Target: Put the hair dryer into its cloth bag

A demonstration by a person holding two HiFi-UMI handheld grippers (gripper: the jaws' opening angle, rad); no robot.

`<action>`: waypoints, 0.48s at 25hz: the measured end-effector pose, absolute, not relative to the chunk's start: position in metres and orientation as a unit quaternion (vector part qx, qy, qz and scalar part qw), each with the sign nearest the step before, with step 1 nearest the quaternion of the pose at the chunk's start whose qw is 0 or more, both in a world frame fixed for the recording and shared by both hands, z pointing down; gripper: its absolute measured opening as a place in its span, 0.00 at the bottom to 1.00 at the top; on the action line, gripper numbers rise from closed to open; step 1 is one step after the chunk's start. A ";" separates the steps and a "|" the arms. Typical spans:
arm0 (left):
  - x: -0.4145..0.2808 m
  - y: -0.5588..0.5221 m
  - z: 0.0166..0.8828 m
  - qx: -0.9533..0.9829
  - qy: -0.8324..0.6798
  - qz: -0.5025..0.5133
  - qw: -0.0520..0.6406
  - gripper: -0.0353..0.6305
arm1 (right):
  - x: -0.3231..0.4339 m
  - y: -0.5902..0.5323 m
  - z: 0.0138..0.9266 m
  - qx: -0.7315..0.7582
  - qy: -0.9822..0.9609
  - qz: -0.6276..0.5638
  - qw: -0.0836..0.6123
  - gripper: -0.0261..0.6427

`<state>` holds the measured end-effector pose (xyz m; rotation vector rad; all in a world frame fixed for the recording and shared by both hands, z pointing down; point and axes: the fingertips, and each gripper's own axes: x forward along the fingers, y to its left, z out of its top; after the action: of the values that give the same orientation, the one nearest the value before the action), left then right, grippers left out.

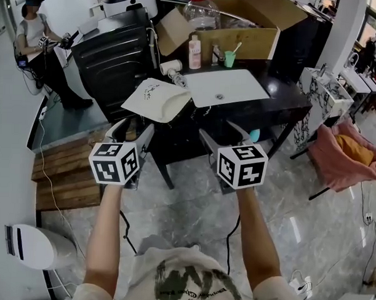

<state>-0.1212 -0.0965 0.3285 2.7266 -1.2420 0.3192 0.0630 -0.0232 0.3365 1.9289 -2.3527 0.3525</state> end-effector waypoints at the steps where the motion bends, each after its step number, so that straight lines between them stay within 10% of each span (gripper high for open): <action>1: -0.122 -0.098 0.328 0.902 -0.414 0.105 0.064 0.52 | 0.064 -0.026 0.336 0.628 -0.769 0.114 0.040 0.47; 12: -0.120 -0.143 0.330 0.896 -0.428 0.100 0.067 0.52 | 0.064 -0.075 0.341 0.615 -0.779 0.116 0.041 0.47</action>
<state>-0.1199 -0.1433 0.3300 2.7004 -1.2913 0.3010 0.0643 -0.0746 0.3411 1.8834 -2.3845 0.3567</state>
